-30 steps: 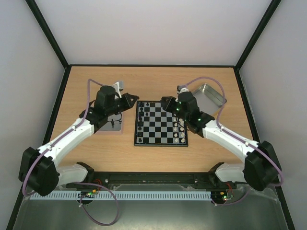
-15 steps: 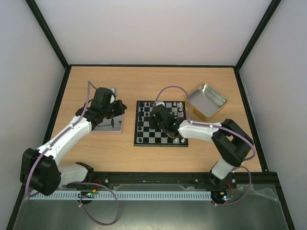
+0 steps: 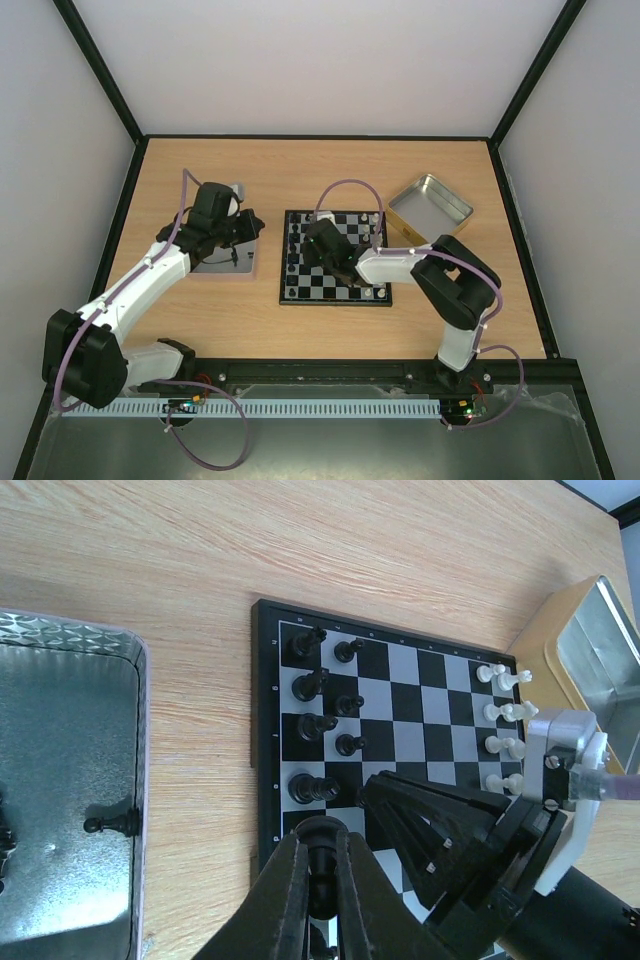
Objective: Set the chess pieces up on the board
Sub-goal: Place the chess piece on the chessboard.
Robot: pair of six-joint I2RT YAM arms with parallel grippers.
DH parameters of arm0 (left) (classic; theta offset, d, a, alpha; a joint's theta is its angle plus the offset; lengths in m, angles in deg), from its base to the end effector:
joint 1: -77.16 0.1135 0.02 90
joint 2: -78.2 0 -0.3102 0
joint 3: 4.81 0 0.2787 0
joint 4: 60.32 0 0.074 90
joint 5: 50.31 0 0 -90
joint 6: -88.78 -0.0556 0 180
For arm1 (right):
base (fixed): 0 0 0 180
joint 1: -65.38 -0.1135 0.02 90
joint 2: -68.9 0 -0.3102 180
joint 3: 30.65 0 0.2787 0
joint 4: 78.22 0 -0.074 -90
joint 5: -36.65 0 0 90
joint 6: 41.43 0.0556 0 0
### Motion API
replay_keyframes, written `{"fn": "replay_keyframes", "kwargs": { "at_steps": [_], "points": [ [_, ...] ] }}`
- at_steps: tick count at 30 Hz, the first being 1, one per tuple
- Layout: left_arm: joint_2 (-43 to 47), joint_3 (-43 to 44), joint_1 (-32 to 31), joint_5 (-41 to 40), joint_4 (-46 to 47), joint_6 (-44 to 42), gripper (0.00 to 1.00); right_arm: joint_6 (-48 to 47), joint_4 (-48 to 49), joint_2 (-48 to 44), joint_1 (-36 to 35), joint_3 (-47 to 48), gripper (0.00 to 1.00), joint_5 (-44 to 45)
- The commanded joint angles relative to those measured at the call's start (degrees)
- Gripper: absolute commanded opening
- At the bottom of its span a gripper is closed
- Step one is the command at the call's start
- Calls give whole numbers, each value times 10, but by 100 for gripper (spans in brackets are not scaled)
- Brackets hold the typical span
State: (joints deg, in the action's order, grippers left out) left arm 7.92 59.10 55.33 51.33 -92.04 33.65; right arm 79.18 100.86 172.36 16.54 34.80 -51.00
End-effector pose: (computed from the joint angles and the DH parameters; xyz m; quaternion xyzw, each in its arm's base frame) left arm 0.2682 -0.1195 0.2953 -0.0575 0.8938 -0.2870 0.3399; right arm 0.2733 0.3091 0.1621 -0.1342 0.8921 0.2612 0.3433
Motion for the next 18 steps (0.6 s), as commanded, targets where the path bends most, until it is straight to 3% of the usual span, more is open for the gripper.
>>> {"fn": "replay_keyframes", "kwargs": {
  "at_steps": [1,10,18],
  "points": [
    [-2,3,6,9,-9,-8,4,-4,34,17,-5,21,2,24],
    [-3,3,7,12,-10,-9,4,-4,34,30,-6,29,7,18],
    [-3,3,8,16,-11,-9,4,5,14,13,-6,31,24,14]
  ]
}}
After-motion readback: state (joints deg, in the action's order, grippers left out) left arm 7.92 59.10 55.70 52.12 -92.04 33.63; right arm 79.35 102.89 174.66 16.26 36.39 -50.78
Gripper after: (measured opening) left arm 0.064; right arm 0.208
